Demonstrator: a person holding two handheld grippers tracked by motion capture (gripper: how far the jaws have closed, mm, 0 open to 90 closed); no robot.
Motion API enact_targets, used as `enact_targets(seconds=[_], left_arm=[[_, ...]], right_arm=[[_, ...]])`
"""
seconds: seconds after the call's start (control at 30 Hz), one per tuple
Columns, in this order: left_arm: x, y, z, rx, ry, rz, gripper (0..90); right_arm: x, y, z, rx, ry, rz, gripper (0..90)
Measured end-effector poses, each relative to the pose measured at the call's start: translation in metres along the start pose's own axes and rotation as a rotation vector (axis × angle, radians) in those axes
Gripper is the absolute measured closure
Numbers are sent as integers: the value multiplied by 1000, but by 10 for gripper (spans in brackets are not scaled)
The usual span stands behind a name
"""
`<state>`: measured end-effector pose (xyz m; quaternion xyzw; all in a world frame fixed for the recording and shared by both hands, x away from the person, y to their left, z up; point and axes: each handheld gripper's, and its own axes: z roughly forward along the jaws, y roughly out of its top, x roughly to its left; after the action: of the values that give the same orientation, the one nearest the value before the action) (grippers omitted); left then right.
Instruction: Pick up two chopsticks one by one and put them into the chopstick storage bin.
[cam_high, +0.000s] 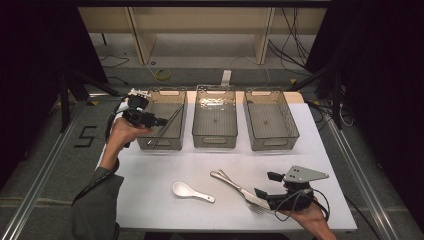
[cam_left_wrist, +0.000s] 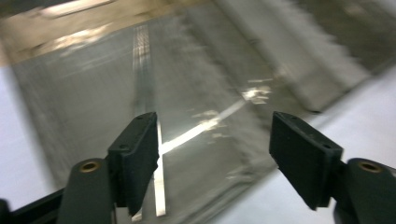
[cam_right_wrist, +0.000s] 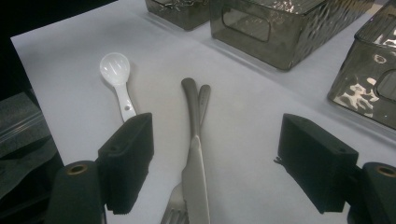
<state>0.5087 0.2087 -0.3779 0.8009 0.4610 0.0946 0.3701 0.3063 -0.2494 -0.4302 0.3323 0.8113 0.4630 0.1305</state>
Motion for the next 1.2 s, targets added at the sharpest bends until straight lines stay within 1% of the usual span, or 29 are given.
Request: enact_targets(seconds=[0.03,0.07,0.1,0.13,0.17,0.23,0.27,0.33,0.37,0.47,0.53,0.6,0.7,0.8,0.87,0.9,1.0,1.07,1.2], left_arm=[[-3,1,0,10,-24,4,309],[-8,2,-2,10,-22,10,289],[-11,2,-4,-8,-21,13,282],[-15,2,-5,-17,-37,17,283],[-18,2,-6,-11,-55,20,276],[-25,1,-6,-1,-53,45,261],[-28,0,-6,3,-53,46,256],[-32,-3,-4,16,-61,64,247],[-32,-3,-4,16,-61,64,243],[-40,-10,-4,37,-76,93,234],[-45,-12,-5,34,-85,99,224],[-52,-14,-5,38,-94,119,219],[-62,-17,-2,50,-113,153,205],[-70,-21,3,61,-132,178,194],[-75,-23,4,64,-168,186,190],[-77,-24,5,67,-178,198,188],[-83,-27,9,76,-188,218,178],[-85,-30,10,77,-201,222,172],[-91,-36,10,93,-211,249,161]], right_arm=[[0,0,0,-1,-2,0,276],[0,0,0,-2,-2,0,275],[0,0,0,-2,-2,-1,274],[1,0,0,-1,-2,-2,272],[1,0,0,-2,0,-6,271],[2,0,0,-1,-1,-10,270],[2,0,1,3,-4,-13,269],[1,-1,1,4,-5,-8,268],[1,-1,1,3,-7,-8,268],[1,-1,0,1,-9,-8,268],[1,-1,0,-3,-12,-4,267],[1,-1,-1,-3,-14,-4,266],[0,-2,-2,-11,-18,4,265],[-2,-2,-3,-25,-21,17,264],[-3,-3,-3,-32,-23,24,264],[-4,-3,-4,-32,-23,26,264],[-4,-3,-3,-36,-21,30,263],[-4,-3,-3,-39,-21,31,263],[-4,-3,-3,-44,-17,33,262]])
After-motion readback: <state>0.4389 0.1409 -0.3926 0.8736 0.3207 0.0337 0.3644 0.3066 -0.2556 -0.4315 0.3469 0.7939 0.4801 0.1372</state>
